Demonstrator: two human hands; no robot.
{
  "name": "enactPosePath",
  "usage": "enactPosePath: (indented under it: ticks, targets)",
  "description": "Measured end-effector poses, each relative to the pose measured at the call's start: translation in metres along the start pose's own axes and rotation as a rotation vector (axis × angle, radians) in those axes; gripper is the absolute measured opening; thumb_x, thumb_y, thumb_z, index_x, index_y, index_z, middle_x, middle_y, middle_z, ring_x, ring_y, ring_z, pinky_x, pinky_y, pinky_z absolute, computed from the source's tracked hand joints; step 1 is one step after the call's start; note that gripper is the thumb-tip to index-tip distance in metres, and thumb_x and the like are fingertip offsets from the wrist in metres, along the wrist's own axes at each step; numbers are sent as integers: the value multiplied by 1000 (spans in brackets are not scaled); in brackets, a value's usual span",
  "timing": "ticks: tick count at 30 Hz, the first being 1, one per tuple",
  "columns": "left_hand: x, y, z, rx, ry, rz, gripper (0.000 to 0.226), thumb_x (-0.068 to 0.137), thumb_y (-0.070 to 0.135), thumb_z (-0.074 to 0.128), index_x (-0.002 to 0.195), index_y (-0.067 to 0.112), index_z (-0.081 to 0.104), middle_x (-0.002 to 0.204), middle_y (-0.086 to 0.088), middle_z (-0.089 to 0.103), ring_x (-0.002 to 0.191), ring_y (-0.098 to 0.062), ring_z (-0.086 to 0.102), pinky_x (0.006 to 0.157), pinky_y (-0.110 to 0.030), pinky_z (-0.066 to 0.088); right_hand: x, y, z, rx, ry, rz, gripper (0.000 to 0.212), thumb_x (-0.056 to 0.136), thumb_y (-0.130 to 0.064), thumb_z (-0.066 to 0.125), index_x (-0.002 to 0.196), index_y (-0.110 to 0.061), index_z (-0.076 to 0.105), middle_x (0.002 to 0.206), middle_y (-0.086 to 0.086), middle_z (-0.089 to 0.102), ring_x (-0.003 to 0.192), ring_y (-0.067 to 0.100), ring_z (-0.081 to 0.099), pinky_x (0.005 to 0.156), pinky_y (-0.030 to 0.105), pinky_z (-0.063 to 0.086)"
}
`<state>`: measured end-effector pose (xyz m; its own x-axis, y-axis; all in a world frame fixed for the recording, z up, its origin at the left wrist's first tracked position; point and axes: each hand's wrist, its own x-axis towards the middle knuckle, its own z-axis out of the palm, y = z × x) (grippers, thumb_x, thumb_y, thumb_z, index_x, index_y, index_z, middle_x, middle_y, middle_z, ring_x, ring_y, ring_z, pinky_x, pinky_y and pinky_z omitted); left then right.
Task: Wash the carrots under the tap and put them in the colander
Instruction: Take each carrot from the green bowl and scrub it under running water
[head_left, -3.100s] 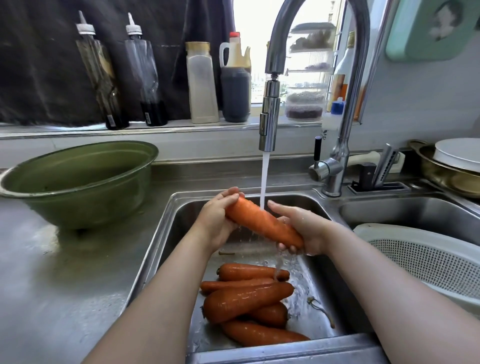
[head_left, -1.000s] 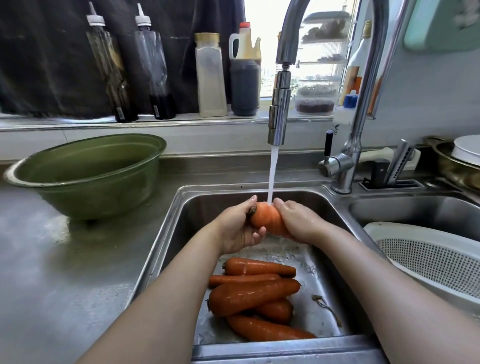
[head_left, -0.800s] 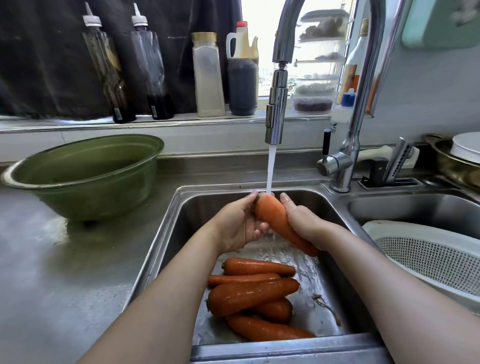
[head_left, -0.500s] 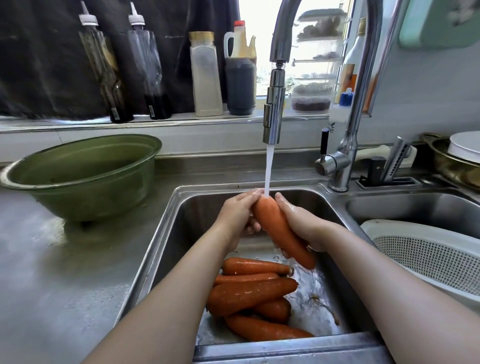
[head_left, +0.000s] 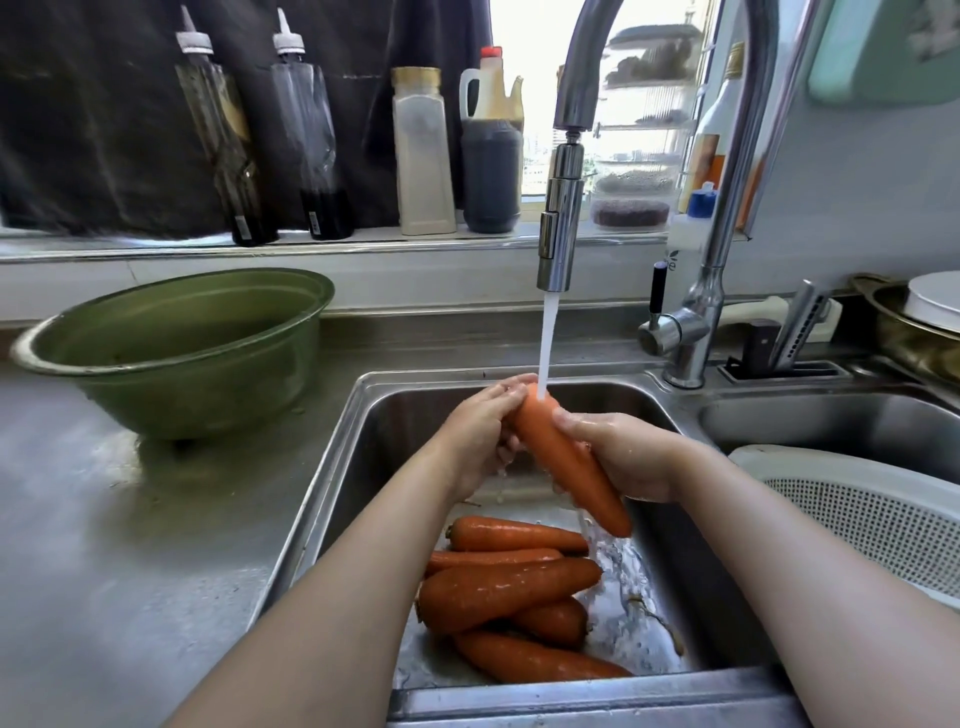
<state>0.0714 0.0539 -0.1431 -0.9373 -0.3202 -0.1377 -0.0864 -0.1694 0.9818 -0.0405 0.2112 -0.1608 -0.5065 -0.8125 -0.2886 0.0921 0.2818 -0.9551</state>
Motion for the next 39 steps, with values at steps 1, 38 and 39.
enactPosePath:
  ticks: [1,38,39]
  targets:
    - [0,1,1,29,14,5,21,107,36,51,115,35,70,94,-5,61,62,-10,51,61,-25,41,-1,0,0,7,-8,-15,46,101,-45,53,132,-13,63,107,13,71,89,29,67,82,44,55]
    - [13,-6,19,132,279,169,5,100,28,63,104,29,66,103,0,69,95,-20,67,79,-33,59,5,-5,10,-132,32,-64,45,83,-28,84,123,-15,68,110,15,74,99,31,72,91,48,60]
    - [14,-6,17,131,293,177,7,102,32,61,104,29,66,102,2,68,96,-19,67,83,-34,58,4,-6,10,-131,28,-65,41,87,-31,81,123,-16,68,110,14,74,99,30,72,91,47,60]
